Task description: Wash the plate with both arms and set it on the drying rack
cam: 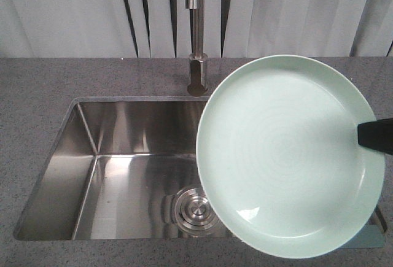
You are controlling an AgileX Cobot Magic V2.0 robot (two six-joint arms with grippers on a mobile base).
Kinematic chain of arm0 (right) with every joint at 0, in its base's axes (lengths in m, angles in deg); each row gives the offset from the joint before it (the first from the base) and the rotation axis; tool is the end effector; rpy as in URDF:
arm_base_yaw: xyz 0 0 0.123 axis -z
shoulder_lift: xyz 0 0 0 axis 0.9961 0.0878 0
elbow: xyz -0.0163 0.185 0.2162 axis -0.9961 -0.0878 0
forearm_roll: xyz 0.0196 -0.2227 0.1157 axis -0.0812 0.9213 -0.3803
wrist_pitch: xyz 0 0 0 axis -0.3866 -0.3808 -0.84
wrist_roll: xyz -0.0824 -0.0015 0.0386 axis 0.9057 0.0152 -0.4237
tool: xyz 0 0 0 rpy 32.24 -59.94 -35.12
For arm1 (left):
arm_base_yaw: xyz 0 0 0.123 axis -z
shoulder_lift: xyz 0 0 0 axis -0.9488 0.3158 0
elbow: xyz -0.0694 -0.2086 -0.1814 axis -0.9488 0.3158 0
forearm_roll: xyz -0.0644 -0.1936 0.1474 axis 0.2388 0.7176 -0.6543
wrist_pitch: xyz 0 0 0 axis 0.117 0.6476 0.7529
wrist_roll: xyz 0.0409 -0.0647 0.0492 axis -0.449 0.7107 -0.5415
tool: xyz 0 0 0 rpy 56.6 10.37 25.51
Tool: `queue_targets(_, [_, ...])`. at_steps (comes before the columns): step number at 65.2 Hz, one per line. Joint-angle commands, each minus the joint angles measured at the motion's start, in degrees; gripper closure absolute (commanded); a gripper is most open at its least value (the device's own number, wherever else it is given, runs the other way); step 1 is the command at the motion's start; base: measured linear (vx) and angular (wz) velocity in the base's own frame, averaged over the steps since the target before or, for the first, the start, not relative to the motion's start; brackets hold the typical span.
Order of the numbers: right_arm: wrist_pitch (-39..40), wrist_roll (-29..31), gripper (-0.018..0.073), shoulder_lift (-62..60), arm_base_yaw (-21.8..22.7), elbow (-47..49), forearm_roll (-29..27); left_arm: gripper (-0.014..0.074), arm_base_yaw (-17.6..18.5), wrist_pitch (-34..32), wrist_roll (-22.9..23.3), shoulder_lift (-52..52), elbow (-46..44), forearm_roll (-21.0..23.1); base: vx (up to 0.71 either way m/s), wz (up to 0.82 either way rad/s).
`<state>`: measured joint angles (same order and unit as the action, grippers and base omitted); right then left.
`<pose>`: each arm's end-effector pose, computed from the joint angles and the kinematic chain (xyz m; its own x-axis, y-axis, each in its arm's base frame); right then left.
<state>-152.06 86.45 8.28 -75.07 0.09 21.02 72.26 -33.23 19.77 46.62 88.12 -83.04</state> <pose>0.1411 0.0351 0.3961 -0.6039 -0.1011 -0.7906 -0.4875 0.8316 0.2661 0.0563 -0.0011 0.1943 -0.0566 -0.1265 -0.9903 0.0083 0.9918 -0.1272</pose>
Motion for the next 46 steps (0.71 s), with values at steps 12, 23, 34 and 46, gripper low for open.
queue_targets(12, [2.3,0.4,0.0566,-0.4,0.4,1.4,-3.0,0.0603,0.4,-3.9,0.6,-0.8,1.3,0.1,0.04,-0.03])
queue_targets(23, [2.3,0.4,0.0566,-0.4,0.4,1.4,-3.0,0.0603,0.4,-3.9,0.6,-0.8,1.3,0.1,0.03,-0.03])
queue_targets(34, [2.3,0.4,0.0566,-0.4,0.4,1.4,-3.0,0.0603,0.4,-3.9,0.6,-0.8,1.3,0.1,0.03,-0.01])
queue_targets(46, [2.3,0.4,0.0566,-0.4,0.4,1.4,-3.0,0.0603,0.4,-3.9,0.6,-0.8,1.3,0.1,0.02,0.0])
